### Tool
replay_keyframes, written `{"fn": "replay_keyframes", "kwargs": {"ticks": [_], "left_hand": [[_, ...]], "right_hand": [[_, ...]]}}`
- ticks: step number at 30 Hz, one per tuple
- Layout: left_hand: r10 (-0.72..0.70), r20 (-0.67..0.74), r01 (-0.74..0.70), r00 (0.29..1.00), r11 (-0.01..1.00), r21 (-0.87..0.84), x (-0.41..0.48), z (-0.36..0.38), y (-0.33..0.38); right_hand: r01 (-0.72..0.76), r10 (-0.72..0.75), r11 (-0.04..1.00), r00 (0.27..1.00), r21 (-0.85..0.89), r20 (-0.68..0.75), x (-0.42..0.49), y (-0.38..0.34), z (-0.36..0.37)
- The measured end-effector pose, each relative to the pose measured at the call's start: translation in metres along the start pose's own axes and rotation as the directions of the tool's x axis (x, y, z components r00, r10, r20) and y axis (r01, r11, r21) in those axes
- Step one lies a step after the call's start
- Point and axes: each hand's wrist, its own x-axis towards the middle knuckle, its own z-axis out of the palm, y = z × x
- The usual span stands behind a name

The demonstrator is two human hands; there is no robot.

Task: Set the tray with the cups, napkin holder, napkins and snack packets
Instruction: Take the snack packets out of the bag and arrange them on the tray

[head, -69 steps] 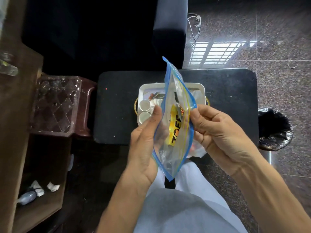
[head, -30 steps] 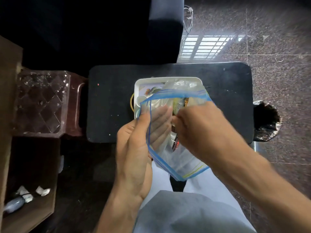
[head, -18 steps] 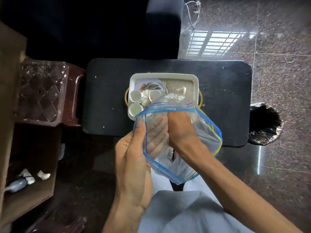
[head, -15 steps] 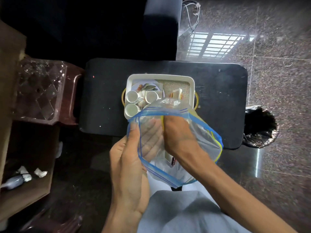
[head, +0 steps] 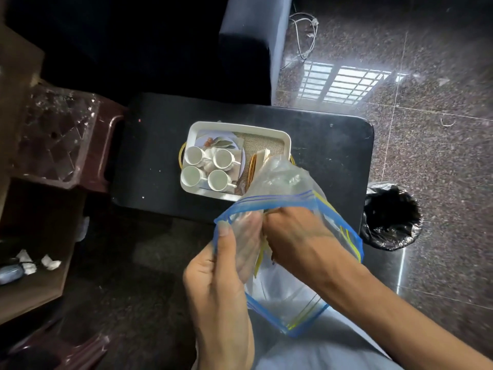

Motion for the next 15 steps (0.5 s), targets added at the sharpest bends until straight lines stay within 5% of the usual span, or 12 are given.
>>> {"fn": "replay_keyframes", "kwargs": {"ticks": [7,15], "left_hand": [[0.012,-0.031,-0.013,0.999,0.999,-0.048,0.006,0.006,-0.006],[-0.033,-0.063,0.030,0.998,0.999,-0.034,0.017,-0.013,-0.004]], "right_hand": [[0.312,-0.320,0.912,0.947,-0.268,0.012,-0.014,0.012,-0.034],[0.465,-0.529,0.848,0.714,-0.253,-0.459,-0.038,0.022,-0.074]]}}
